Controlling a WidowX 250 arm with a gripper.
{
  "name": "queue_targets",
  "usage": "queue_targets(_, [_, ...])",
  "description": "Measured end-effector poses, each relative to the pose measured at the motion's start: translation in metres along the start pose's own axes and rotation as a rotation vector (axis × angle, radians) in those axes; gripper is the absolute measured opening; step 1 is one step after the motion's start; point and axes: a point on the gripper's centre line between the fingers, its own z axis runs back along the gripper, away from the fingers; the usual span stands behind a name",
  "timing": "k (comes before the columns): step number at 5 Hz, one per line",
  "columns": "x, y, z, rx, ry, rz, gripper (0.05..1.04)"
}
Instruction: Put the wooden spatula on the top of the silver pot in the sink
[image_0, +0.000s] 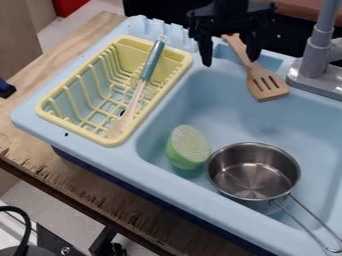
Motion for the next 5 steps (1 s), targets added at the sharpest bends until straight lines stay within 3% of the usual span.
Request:
queue_targets(1, [0.007,-0.004,-0.004,0.000,-0.017,-0.045,1.000])
queue_targets(2, [0.006,-0.008,-0.002,-0.029,-0.012,-0.159,1.000])
queue_targets(4, [0.011,-0.018,0.002,-0.107,-0.024,-0.222,1.000])
queue_targets(5, [0.016,-0.021,-0.001,-0.093,-0.031,-0.223,0.999])
